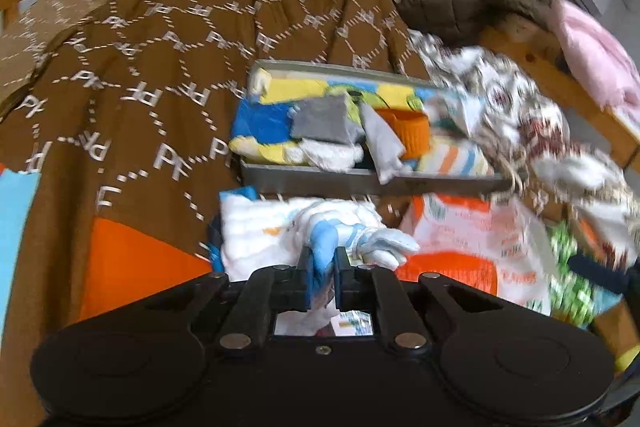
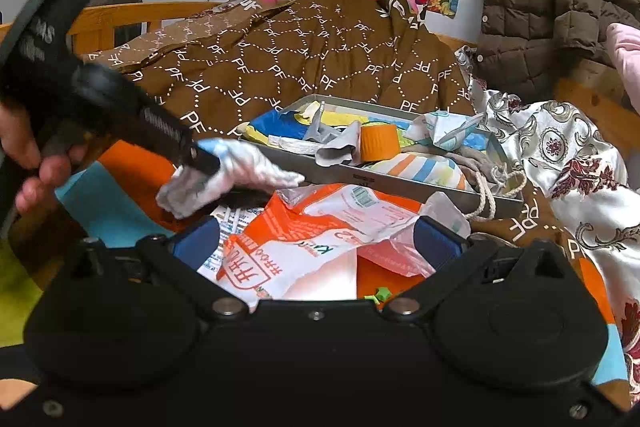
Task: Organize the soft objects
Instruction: 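Lift the white cloth with the left tool while the right tool grasps the dark striped sock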
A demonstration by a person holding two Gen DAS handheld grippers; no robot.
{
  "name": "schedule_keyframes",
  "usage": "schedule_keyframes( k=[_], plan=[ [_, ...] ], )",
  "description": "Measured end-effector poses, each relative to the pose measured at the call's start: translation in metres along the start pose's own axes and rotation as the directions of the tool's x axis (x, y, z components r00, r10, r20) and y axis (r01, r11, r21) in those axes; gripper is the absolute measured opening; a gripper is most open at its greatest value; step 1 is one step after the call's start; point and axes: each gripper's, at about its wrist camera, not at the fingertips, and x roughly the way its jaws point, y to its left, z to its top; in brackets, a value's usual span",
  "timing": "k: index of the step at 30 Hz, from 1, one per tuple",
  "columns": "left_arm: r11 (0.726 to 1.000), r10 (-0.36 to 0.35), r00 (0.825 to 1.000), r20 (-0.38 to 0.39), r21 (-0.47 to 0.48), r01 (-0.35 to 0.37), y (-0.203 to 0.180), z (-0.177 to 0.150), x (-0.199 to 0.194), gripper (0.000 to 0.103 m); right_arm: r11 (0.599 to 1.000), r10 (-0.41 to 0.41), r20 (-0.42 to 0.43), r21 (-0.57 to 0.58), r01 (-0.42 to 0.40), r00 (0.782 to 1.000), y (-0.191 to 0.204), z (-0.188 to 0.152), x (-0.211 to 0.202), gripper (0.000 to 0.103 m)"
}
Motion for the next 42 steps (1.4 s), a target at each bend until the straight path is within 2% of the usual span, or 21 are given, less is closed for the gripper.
schedule_keyframes(
  k=[6,14,18,22,29,34,38,40,42],
  plan=[
    [0.994,0.032,0.998,0.056,-0.109,-0.026,0.019,0.017,-0.018,0.009,0.999,0.024,0.005,-0.022,-0.024,1.000,0.005,0.001,0.008,0.103],
    [0.983,0.072,0.992,0.107,-0.176,-0.052,0.034,0.035,-0.045,0.008,0.997,0.070,0.003,-0.043,-0.070,0.998,0.009,0.007,0.003,0.103],
    [0.975,0.086,0.992,0.090,-0.212,-0.065,0.048,0.035,-0.050,0.008,0.994,0.101,-0.074,-0.024,-0.103,0.992,0.016,0.016,0.016,0.103],
    [0.958,0.101,0.993,0.064,-0.276,-0.079,0.070,0.036,-0.050,0.008,0.990,0.101,-0.160,-0.085,-0.116,0.982,0.033,0.030,0.044,0.103],
    [0.935,0.166,0.983,0.076,-0.329,-0.132,0.098,0.041,-0.048,0.008,0.978,0.152,-0.280,-0.097,-0.186,0.948,0.066,0.067,0.099,0.103],
    [0.927,0.160,0.984,0.074,-0.355,-0.124,0.111,0.051,-0.048,0.008,0.961,0.125,-0.366,-0.186,-0.204,0.922,0.100,0.082,0.142,0.102],
    [0.916,0.181,0.981,0.071,-0.375,-0.142,0.117,0.055,-0.047,0.008,0.960,0.104,-0.413,-0.197,-0.200,0.905,0.116,0.084,0.168,0.102],
    [0.906,0.171,0.983,0.071,-0.403,-0.128,0.121,0.055,-0.046,0.008,0.964,0.089,-0.422,-0.193,-0.185,0.902,0.122,0.086,0.181,0.098],
    [0.899,0.157,0.985,0.074,-0.423,-0.112,0.124,0.056,-0.045,0.008,0.965,0.080,-0.436,-0.191,-0.179,0.896,0.127,0.084,0.191,0.088]
  ],
)
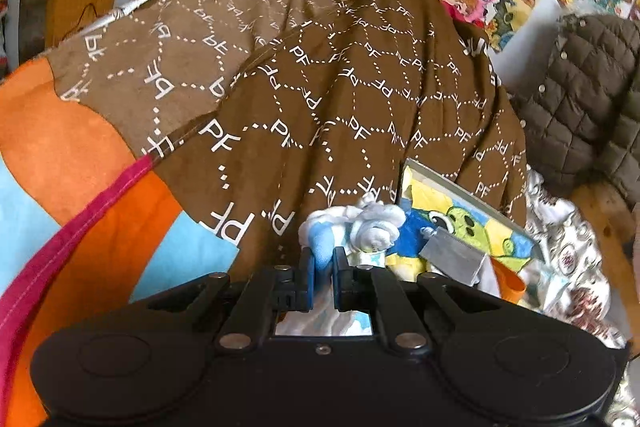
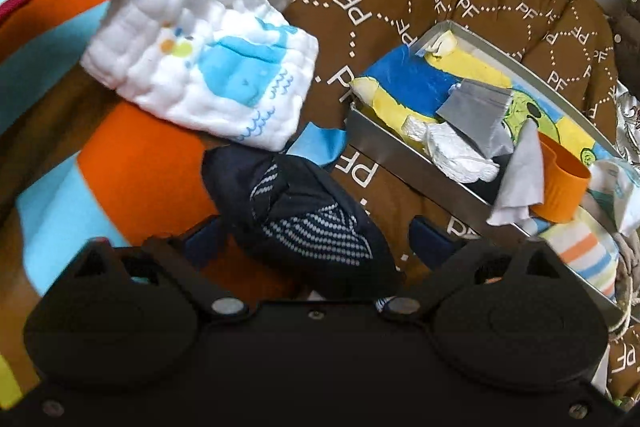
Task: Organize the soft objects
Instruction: 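Lift the white cloth with the left tool while the right tool grasps the dark striped sock, then carry the white cloth and striped sock with both tools over the tray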
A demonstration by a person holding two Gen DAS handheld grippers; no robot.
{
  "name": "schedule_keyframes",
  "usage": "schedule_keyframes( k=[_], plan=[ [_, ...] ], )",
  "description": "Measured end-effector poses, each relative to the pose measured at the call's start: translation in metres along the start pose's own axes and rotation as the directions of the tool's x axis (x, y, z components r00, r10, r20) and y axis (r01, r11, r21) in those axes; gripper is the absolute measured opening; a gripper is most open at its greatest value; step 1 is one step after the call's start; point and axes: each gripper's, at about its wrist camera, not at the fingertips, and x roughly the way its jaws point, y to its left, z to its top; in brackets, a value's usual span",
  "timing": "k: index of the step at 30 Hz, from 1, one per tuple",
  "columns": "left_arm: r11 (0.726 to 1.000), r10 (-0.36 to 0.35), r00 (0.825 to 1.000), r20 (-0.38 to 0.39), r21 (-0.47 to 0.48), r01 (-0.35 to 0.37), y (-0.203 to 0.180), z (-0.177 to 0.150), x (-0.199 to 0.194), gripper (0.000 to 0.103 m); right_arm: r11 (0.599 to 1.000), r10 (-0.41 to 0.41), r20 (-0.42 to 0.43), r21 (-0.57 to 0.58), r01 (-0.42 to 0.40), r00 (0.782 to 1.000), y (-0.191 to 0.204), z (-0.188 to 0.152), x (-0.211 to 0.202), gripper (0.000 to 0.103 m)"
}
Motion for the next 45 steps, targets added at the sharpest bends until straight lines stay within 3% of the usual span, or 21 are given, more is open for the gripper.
schedule_keyframes(
  k=[4,7,11,14,17,27,31,35,39,45],
  plan=[
    [1.000,0.003,1.000,0.002,-0.016,-0.003,0.004,0.003,0.003,0.008,1.000,0.005,-0.016,0.019,-0.005,1.000,0.000,0.003,0.013,0.072],
    [0.999,0.008,1.000,-0.004,-0.034,-0.008,0.009,0.005,0.006,0.008,0.999,0.022,-0.018,0.037,-0.022,1.000,0.000,0.005,0.020,0.048],
    [0.999,0.023,1.000,-0.010,-0.048,-0.024,0.013,0.005,0.010,0.008,0.998,0.044,-0.029,0.043,-0.043,0.999,-0.002,0.004,0.024,0.026],
    [0.998,0.032,0.999,-0.009,-0.046,-0.032,0.014,0.005,0.011,0.008,0.999,0.038,-0.025,0.035,-0.037,0.999,-0.004,0.002,0.023,0.013],
    [0.998,0.046,0.999,-0.001,-0.031,-0.046,0.012,0.004,0.011,0.008,0.999,0.021,-0.004,0.037,-0.021,1.000,-0.007,-0.003,0.016,0.006],
    [0.994,0.108,0.994,0.009,-0.013,-0.108,0.016,0.000,0.020,0.007,0.998,0.025,0.104,0.056,-0.031,0.994,-0.026,-0.010,-0.035,0.002],
    [0.995,0.100,0.994,0.039,-0.012,-0.100,0.015,0.001,0.018,0.007,0.998,0.014,0.150,0.057,-0.023,0.989,-0.038,-0.006,-0.052,0.002],
    [0.994,0.087,0.993,0.084,0.057,-0.092,0.002,0.002,0.011,0.007,0.997,0.009,0.189,0.074,-0.023,0.982,-0.054,-0.004,-0.066,0.002],
    [0.994,0.039,0.990,0.134,0.099,-0.053,-0.015,0.008,-0.004,0.006,0.995,0.012,0.231,0.089,-0.033,0.973,-0.070,-0.005,-0.085,0.002],
    [0.973,-0.057,0.973,0.225,0.229,0.004,-0.056,0.011,-0.026,0.006,0.992,-0.011,0.284,0.120,-0.024,0.959,-0.104,-0.003,-0.110,0.002]
  ],
)
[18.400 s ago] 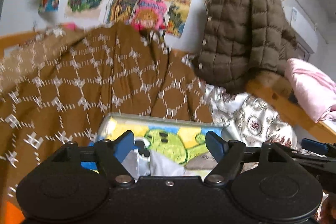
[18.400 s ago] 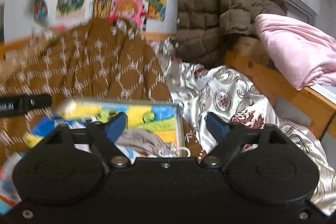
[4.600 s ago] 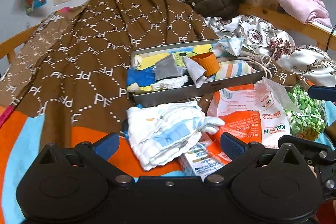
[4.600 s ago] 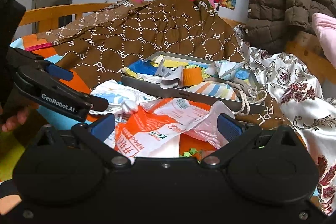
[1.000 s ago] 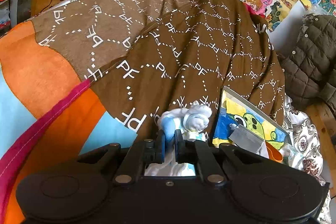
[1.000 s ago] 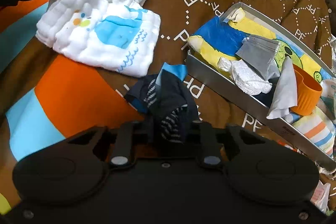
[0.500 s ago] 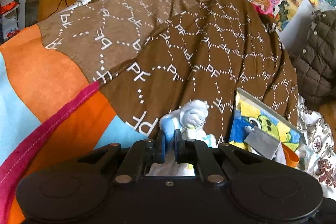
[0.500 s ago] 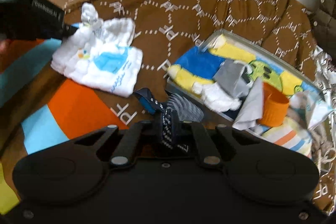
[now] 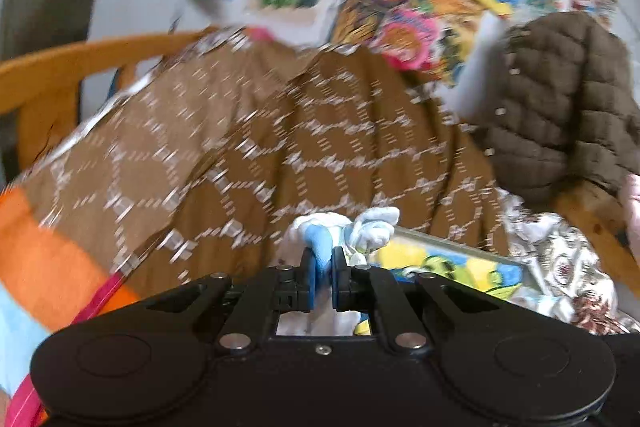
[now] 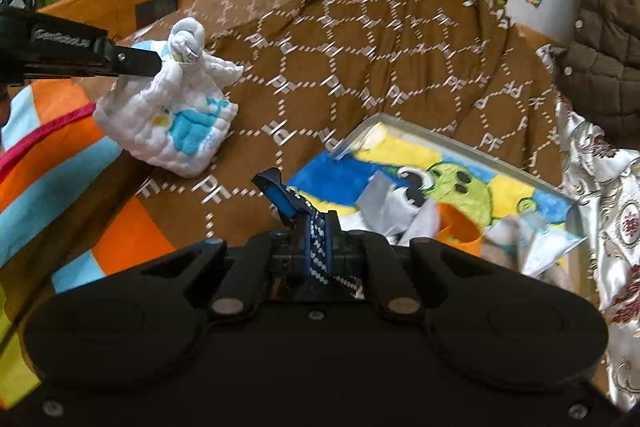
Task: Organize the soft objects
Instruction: 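Carry the white cloth and striped sock with both tools over the tray, then open both tools to drop the cloth and sock into the tray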
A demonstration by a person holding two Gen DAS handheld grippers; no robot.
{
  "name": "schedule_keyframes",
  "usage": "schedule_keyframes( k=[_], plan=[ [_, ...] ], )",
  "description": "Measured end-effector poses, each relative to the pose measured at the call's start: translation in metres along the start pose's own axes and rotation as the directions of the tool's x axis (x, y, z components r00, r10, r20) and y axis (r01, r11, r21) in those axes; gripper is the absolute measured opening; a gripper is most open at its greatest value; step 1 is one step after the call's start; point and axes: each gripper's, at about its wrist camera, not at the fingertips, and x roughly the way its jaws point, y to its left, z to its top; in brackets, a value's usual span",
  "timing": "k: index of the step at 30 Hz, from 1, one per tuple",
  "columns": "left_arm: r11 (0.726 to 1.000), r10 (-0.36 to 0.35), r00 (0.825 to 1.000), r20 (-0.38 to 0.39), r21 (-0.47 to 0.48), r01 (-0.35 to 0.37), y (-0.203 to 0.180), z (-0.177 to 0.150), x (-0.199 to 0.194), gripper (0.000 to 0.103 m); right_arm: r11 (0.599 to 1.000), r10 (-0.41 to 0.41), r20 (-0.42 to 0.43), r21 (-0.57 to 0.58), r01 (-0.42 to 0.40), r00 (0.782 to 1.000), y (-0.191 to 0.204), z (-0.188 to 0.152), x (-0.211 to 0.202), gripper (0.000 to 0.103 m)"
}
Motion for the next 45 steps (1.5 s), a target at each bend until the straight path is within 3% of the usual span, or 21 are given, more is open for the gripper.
schedule_keyframes(
  k=[6,12,19,26,32,37,39,41,45],
  plan=[
    [0.995,-0.093,0.994,0.053,0.036,0.091,-0.038,0.011,0.006,0.006,0.997,-0.041,0.090,0.068,0.035,0.995,-0.044,0.021,-0.019,0.002],
    [0.979,-0.199,0.978,0.066,0.043,0.197,-0.071,0.007,0.042,0.006,0.979,-0.105,0.129,0.187,0.080,0.986,-0.099,0.032,-0.018,0.002],
    [0.964,-0.253,0.967,-0.025,0.078,0.254,-0.094,-0.026,0.095,0.007,0.944,-0.188,0.073,0.287,0.160,0.979,-0.149,0.006,-0.006,0.002],
    [0.970,-0.225,0.961,-0.159,0.057,0.236,-0.083,-0.057,0.132,0.007,0.901,-0.251,-0.033,0.357,0.246,0.967,-0.178,-0.027,0.004,0.002],
    [0.966,-0.223,0.951,-0.212,0.078,0.245,-0.086,-0.070,0.137,0.011,0.872,-0.275,-0.089,0.396,0.287,0.957,-0.184,-0.054,-0.004,0.006],
    [0.964,-0.223,0.949,-0.223,0.095,0.249,-0.093,-0.072,0.133,0.018,0.881,-0.291,-0.093,0.361,0.305,0.952,-0.169,-0.059,-0.028,0.014],
    [0.962,-0.224,0.948,-0.227,0.103,0.252,-0.097,-0.073,0.131,0.021,0.885,-0.296,-0.090,0.350,0.308,0.951,-0.161,-0.056,-0.038,0.020],
    [0.961,-0.224,0.948,-0.226,0.112,0.254,-0.100,-0.073,0.129,0.026,0.888,-0.303,-0.082,0.338,0.313,0.949,-0.155,-0.046,-0.042,0.034],
    [0.958,-0.225,0.951,-0.212,0.128,0.256,-0.108,-0.073,0.121,0.032,0.897,-0.321,-0.066,0.298,0.326,0.945,-0.147,-0.033,-0.056,0.043]
  ],
)
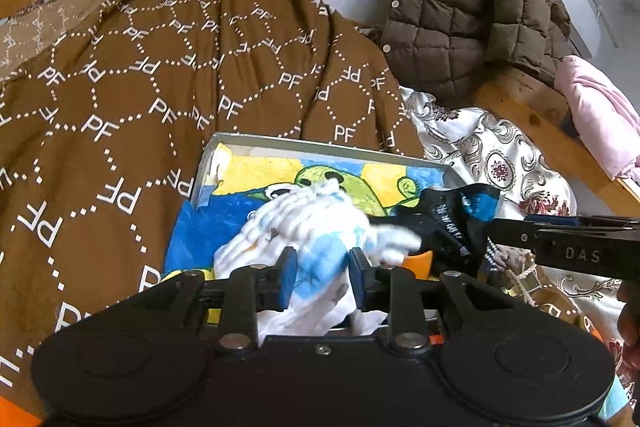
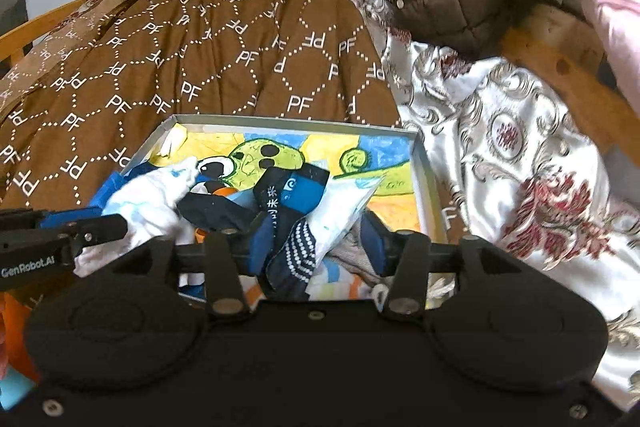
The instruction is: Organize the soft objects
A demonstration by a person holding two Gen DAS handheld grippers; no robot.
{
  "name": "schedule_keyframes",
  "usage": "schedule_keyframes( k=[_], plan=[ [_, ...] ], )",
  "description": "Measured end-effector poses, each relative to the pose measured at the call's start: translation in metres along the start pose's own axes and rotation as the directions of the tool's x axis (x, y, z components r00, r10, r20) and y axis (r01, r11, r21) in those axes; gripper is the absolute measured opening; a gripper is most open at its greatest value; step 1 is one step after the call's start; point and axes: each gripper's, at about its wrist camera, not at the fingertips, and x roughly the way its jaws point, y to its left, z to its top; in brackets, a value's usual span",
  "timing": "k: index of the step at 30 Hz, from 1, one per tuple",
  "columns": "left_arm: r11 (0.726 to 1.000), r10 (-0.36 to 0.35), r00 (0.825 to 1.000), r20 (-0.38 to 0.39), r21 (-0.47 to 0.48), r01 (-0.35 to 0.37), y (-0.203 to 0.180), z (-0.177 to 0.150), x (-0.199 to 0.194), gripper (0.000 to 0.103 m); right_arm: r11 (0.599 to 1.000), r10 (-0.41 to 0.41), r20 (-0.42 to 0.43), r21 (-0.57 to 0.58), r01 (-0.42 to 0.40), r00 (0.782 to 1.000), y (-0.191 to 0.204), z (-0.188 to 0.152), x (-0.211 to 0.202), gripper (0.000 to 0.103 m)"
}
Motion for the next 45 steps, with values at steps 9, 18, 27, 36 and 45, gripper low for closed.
schedule_keyframes(
  k=[9,18,27,36,45],
  plan=[
    [0.998,-0.034,0.996,0.080,-0.041,0.037,-0.019,0.007,-0.034,0.060,0.999,0.030,0.130,-0.031,-0.026,0.991,-0.014,0.010,-0.073,0.087],
    [0.998,-0.025,0.985,0.169,-0.044,0.033,-0.035,0.010,-0.103,0.082,0.997,0.069,0.207,0.012,-0.073,0.976,-0.026,0.007,-0.152,0.102],
    [0.997,0.007,0.968,0.251,-0.072,0.011,-0.047,-0.005,-0.173,0.096,0.986,0.102,0.237,0.105,-0.129,0.966,-0.037,-0.027,-0.231,0.102],
    [1.000,0.025,0.953,0.301,-0.025,-0.019,-0.064,-0.033,-0.229,0.102,0.971,0.108,0.254,0.182,-0.157,0.961,-0.048,-0.076,-0.282,0.102],
    [0.997,0.078,0.956,0.284,-0.011,-0.078,-0.074,-0.070,-0.264,0.102,0.977,0.100,0.265,0.155,-0.145,0.959,-0.043,-0.124,-0.328,0.102]
  ],
)
